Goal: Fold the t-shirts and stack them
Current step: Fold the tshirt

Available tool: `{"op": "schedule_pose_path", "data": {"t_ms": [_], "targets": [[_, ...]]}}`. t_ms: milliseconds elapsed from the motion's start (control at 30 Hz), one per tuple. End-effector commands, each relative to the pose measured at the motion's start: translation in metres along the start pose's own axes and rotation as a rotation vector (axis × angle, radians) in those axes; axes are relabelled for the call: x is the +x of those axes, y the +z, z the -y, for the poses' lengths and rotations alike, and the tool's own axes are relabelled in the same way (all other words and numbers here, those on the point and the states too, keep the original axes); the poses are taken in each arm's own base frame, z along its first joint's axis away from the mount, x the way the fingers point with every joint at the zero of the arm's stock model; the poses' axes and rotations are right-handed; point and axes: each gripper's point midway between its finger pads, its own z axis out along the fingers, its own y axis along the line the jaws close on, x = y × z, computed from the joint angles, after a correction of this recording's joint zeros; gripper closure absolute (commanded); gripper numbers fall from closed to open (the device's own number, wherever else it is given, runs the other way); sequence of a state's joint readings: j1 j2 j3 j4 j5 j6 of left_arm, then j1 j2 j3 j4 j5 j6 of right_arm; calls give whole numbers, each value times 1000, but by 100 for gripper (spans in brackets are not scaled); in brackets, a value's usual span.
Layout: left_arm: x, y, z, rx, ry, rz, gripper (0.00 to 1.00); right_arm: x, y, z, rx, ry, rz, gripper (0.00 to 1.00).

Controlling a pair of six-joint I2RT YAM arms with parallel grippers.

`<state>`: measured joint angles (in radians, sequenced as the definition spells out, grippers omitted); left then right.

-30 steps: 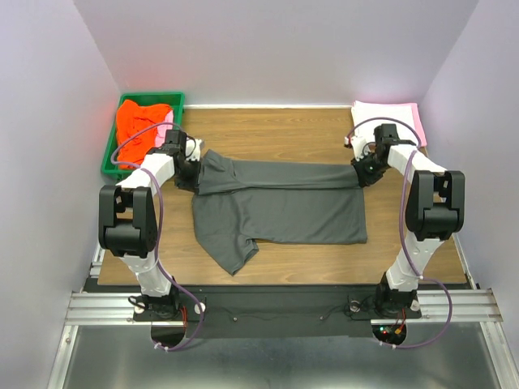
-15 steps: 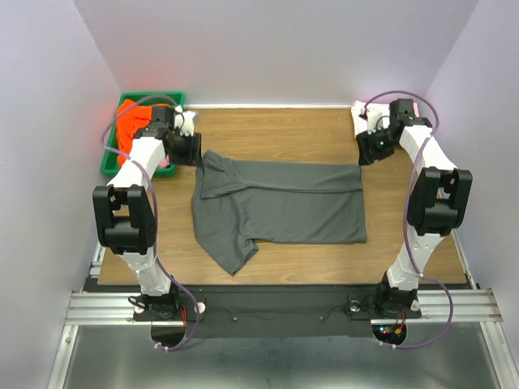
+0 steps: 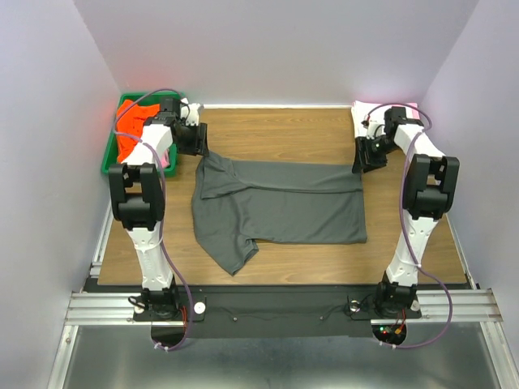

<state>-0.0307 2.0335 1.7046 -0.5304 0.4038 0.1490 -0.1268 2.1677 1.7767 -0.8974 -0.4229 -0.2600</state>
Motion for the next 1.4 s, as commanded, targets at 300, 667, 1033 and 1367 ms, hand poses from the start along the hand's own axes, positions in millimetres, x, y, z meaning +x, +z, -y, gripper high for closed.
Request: {"op": "schedule_pose_path", "data": {"t_ms": [300,667,1033,1367], "targets": [[-6,9,1,44,-40,12,39,-3,-1,-9,-99,99,6,56],[-17,30,1,91,-70,31,45,-6,4,-10,-134,94,8,74],[-24,34,5,154,-84,52,57,-18,5,-5,-139,100,31,69],[-29,27,-19,116,-114,82,100,-22,7,6,-125,112,39,98]]}}
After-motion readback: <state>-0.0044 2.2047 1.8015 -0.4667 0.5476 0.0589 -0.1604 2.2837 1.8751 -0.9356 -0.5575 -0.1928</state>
